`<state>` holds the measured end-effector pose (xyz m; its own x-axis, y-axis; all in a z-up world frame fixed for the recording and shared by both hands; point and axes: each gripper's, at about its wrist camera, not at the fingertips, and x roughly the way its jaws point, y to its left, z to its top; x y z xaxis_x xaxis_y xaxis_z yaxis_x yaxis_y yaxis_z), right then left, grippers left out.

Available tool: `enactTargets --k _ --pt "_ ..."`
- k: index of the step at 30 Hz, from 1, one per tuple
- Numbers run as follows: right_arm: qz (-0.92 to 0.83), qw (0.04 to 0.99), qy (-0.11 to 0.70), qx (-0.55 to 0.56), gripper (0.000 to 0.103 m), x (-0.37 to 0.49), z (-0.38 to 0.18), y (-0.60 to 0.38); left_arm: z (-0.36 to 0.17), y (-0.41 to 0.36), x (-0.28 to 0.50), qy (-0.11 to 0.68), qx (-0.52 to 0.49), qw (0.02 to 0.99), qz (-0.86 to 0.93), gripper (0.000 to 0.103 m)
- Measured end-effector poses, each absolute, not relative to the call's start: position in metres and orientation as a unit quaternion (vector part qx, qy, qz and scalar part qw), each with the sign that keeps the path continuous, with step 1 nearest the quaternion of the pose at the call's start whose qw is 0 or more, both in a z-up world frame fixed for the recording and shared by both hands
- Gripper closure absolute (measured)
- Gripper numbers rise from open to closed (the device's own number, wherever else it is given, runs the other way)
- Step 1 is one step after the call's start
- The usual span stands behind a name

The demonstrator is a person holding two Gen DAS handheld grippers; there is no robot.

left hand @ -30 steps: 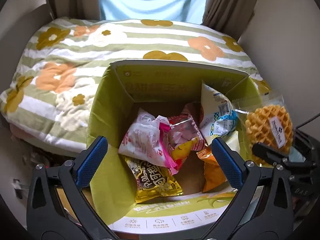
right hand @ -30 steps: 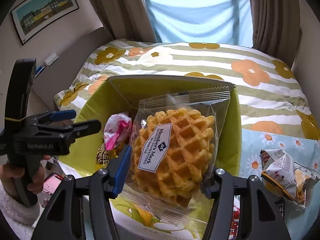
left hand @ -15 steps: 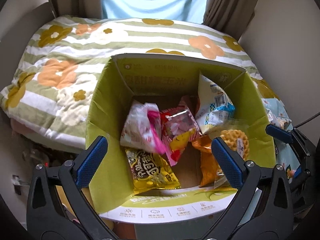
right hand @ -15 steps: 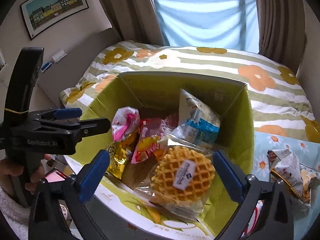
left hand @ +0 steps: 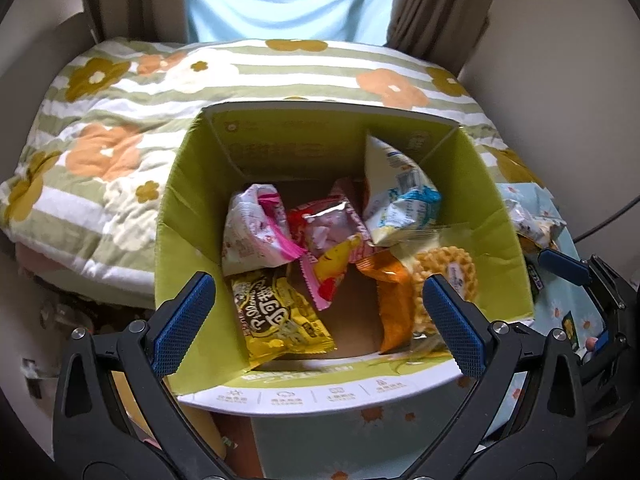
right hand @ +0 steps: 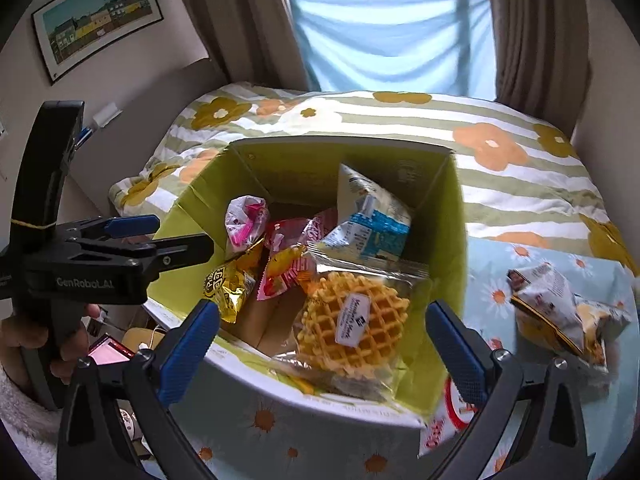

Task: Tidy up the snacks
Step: 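Move both tools back over the remaining snacks on the table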

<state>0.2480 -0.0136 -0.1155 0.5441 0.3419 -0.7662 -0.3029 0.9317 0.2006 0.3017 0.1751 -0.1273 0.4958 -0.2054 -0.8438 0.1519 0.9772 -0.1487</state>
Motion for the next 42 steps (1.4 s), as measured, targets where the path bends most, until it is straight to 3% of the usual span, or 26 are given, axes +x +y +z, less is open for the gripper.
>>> enactTargets --k 13,28,42 --pt "0.128 0.899 0.417 0.04 0.001 0.21 -0.094 -0.06 -0.109 0.119 0.284 0.479 0.0 0.863 -0.16 0.001" --pt "0.079 0.914 0.392 0.063 0.0 0.188 -0.073 -0.214 -0.09 -0.037 0.278 0.463 0.0 0.867 -0.186 0.001" --pt "0.048 0.885 0.445 0.129 0.0 0.234 -0.121 -0.335 -0.126 -0.158 0.332 0.519 0.014 0.839 -0.161 0.001"
